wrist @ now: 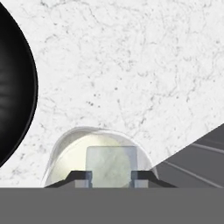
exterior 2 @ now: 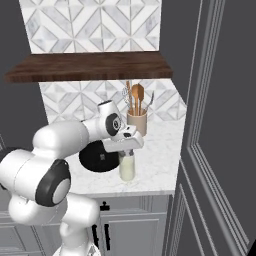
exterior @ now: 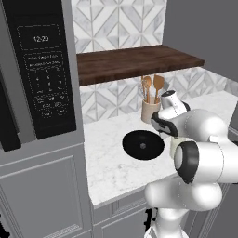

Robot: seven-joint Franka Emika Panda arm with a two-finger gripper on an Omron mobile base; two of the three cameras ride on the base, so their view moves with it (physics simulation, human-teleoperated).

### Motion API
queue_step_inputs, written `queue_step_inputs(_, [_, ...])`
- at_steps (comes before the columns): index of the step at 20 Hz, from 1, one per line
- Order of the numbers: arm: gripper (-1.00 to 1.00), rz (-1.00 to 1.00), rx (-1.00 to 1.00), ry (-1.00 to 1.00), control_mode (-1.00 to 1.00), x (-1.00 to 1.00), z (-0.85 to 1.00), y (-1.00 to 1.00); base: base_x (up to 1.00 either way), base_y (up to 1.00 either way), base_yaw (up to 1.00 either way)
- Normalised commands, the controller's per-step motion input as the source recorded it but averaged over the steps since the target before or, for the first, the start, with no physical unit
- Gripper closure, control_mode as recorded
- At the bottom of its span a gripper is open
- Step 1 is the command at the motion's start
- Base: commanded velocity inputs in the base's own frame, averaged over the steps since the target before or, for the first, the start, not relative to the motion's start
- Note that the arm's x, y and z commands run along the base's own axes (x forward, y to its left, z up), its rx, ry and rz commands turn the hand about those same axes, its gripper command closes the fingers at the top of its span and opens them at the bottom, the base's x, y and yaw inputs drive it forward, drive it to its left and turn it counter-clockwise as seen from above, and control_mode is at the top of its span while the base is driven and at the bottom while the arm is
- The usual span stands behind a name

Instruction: Grab a lemon wedge from the fridge and one ice cube from the ice bowl, and put them in the glass of lemonade.

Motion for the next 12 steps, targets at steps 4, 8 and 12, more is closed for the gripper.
queue_step_inputs(4, [1.00,0.00,0.00,0.01,-1.00,-0.01,-0.01,0.00,0.00,0.00,0.00])
queue_step_inputs(8, [-1.00,0.00,0.00,0.00,-1.00,-0.04,0.05,0.00,0.00,0.00,0.00])
queue_step_inputs(12, [-1.00,0.00,0.00,0.00,-1.00,0.00,0.00,0.00,0.00,0.00,0.00])
